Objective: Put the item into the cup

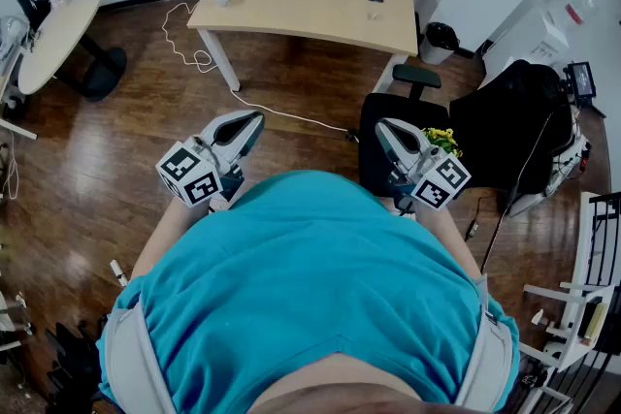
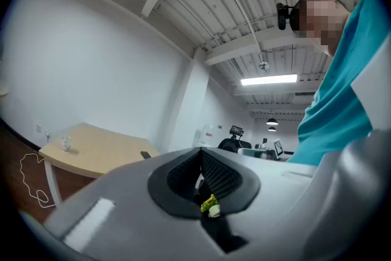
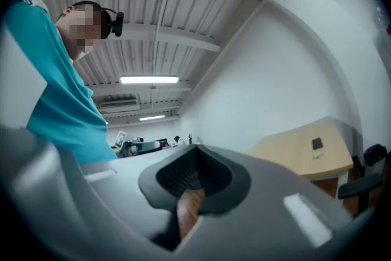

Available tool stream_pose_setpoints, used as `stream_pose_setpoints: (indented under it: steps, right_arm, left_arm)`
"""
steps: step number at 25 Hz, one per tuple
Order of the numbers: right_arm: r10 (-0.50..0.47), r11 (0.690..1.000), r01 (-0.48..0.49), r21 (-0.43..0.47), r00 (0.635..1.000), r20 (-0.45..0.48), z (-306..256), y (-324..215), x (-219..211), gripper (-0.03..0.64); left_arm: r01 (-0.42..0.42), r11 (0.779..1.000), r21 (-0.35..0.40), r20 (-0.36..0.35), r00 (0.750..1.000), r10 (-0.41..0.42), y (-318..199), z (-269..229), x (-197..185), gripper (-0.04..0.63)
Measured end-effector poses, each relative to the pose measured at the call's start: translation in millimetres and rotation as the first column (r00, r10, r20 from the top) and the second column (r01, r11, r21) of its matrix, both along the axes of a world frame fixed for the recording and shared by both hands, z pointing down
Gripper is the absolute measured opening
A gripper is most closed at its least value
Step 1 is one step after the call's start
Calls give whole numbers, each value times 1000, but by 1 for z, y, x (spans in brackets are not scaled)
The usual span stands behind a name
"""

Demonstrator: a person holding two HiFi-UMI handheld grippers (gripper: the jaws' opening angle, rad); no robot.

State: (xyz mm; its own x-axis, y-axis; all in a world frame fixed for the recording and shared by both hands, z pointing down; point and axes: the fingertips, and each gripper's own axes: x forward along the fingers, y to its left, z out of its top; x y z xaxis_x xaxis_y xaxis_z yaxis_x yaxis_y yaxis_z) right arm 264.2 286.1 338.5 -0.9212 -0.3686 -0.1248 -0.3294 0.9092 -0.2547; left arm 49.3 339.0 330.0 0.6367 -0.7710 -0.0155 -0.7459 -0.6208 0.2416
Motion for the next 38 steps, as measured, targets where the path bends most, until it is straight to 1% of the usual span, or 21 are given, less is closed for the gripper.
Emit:
stream_pose_setpoints:
  steps: [5,11,16,19,23,27,31,34,38]
  right_arm:
    - [-10,1000,10,14,1000,12,-2,-11,35,3]
    - [-13,999,13,41,1000,-20,5,-24,71,3]
    - [-21,999,23,45,999,-41,14,-34,82,3]
    - [-21,999,22,30,999,-42,20,-43,75,3]
    - [-25,999,27,29,997,-67,23,-58,49,3]
    - [-3,999,7,44,995,-103,18,-87,8,3]
    - [32,998,-26,49,993,-117,6,-124,-42,3]
    - [53,998,-49,40,991,-120,-1,-154,-85,3]
    - [91,996,-89,19,988,-121,-4,-196,-137,5]
  left_arm:
    - [1,1000,-1,16,1000,-1,-9,1,41,5]
    - [-7,1000,-17,38,999,8,-23,2,88,5]
    - [-13,999,-44,51,999,16,-32,7,107,5]
    - [-22,998,-56,56,998,26,-38,11,104,5]
    - [-27,998,-60,28,999,29,-59,15,81,5]
    - [-67,997,-46,4,998,67,-92,20,42,5]
    - [-99,995,-30,-12,995,98,-136,19,-12,5]
    - [-123,992,-15,3,992,123,-166,14,-58,5]
    - [-145,989,-18,27,989,146,-201,11,-112,5]
